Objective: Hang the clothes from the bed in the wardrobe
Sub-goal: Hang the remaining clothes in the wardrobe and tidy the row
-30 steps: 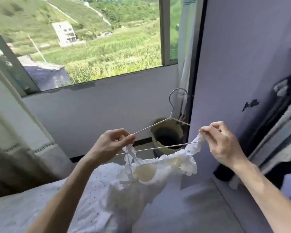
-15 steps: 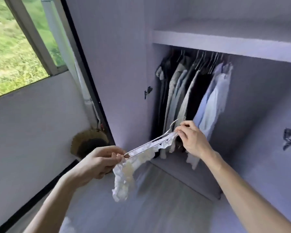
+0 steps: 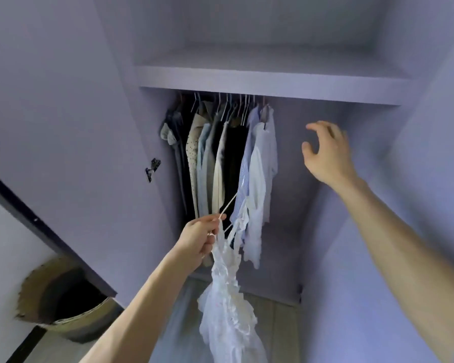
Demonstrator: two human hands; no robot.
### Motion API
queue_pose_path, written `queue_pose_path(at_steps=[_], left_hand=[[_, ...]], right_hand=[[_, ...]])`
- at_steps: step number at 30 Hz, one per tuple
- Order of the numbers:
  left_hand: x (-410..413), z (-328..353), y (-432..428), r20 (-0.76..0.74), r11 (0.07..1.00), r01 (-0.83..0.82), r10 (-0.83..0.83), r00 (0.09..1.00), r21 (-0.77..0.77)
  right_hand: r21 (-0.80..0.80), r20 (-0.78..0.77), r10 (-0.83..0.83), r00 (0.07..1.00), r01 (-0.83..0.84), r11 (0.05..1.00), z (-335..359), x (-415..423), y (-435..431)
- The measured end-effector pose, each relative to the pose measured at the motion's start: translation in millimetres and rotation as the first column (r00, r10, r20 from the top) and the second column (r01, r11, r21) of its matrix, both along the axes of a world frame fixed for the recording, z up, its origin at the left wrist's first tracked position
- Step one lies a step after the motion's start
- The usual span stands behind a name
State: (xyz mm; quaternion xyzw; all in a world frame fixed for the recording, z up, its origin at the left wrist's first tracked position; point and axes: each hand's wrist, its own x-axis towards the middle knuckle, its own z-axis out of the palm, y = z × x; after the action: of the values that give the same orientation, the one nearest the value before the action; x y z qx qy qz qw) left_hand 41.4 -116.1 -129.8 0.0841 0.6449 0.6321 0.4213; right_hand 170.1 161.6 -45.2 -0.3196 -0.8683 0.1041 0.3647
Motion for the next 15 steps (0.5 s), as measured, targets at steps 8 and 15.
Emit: queue_pose_path(at_steps=[8,15], left_hand=[[-0.4,21.3,123.8,0.076,0.988,0.049,-0.060,0.995,0.146],[-18.3,30.1,237.0,0.134,0.961,-0.029,-0.009,0.991,0.274]], right_hand=[[0.224,0.152,-0.229,0.962,0.192,0.956,70.6,-61.8,90.4],[0.504,0.145,-0.293,0.945,0.184,0.844,41.9,-97.0,141.6]])
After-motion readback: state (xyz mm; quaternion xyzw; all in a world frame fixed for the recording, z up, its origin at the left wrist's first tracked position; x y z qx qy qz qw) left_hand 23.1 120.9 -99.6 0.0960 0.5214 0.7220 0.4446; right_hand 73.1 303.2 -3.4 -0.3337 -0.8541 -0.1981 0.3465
